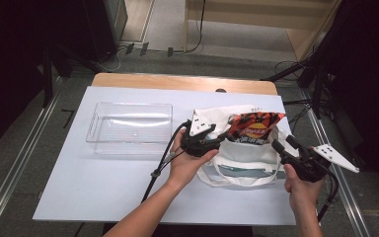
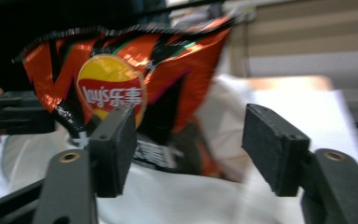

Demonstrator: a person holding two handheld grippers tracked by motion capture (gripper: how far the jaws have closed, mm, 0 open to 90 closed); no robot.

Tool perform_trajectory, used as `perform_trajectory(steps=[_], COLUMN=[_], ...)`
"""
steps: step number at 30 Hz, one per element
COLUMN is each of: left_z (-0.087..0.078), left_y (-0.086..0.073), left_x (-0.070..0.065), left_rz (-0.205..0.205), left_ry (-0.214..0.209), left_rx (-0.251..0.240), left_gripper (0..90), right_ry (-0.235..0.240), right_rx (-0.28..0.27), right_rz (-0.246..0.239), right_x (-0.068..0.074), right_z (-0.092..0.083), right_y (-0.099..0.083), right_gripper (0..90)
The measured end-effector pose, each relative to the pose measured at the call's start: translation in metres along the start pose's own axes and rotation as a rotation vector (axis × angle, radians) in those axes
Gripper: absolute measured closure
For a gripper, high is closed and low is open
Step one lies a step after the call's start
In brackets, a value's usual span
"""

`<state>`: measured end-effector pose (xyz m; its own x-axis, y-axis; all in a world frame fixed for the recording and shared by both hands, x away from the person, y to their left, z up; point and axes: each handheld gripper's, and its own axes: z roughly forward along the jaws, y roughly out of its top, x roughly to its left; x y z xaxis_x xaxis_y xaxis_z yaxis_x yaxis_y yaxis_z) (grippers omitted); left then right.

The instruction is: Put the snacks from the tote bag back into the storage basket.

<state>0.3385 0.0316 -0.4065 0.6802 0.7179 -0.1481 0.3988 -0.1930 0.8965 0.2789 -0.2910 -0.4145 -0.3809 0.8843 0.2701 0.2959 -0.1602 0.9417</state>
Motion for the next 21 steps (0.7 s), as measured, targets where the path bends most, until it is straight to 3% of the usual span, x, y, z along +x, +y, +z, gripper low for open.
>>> perform_trajectory(steps=[3,6,7,8,9,10,12,14,18,19,20,21], left_z=[0.005,0.014,0.018,0.021,0.025,0.030,0.035,0.037,0.037,0.037,0.037,0.037], left_y=[-0.013,-0.022,-0.025,-0.027,-0.030,-0.034,-0.041,-0.047,-0.050,-0.050,-0.050,-0.050], left_x=[0.002,0.003,0.002,0.002,0.002,0.003,0.004,0.006,0.002,0.002,0.002,0.002], left_rz=[-0.001,0.007,0.009,0.020,0.031,0.031,0.028,0.012,0.034,0.039,0.041,0.040], left_ry=[0.037,0.067,0.085,0.103,0.118,0.128,0.139,0.136,0.158,0.161,0.161,0.158], left_rx=[0.058,0.139,0.163,0.188,0.208,0.229,0.236,0.203,0.202,0.199,0.198,0.194], left_gripper=[57.9,61.2,61.7,62.9,62.9,63.2,63.4,63.5,63.4,63.3,63.0,63.0], right_ry=[0.038,0.025,0.032,0.030,0.030,0.020,-0.014,-0.032,-0.043,-0.038,-0.024,-0.024], right_rx=[0.071,0.110,0.123,0.146,0.146,0.157,0.176,0.167,0.143,0.127,0.074,0.074], right_rz=[-0.019,-0.016,-0.004,-0.007,-0.007,-0.022,-0.039,-0.031,-0.046,-0.033,-0.006,-0.006], right_x=[0.011,0.015,0.015,0.018,0.018,0.020,0.024,0.025,0.027,0.027,0.029,0.029], right_z=[0.019,0.036,0.041,0.049,0.049,0.051,0.054,0.054,0.051,0.049,0.044,0.044], right_y=[-0.003,-0.005,-0.006,-0.008,-0.008,-0.010,-0.012,-0.011,-0.010,-0.008,-0.003,-0.003], right_gripper=[31.1,32.4,35.1,49.9,49.9,57.0,73.1,87.1,90.0,90.0,90.0,90.0])
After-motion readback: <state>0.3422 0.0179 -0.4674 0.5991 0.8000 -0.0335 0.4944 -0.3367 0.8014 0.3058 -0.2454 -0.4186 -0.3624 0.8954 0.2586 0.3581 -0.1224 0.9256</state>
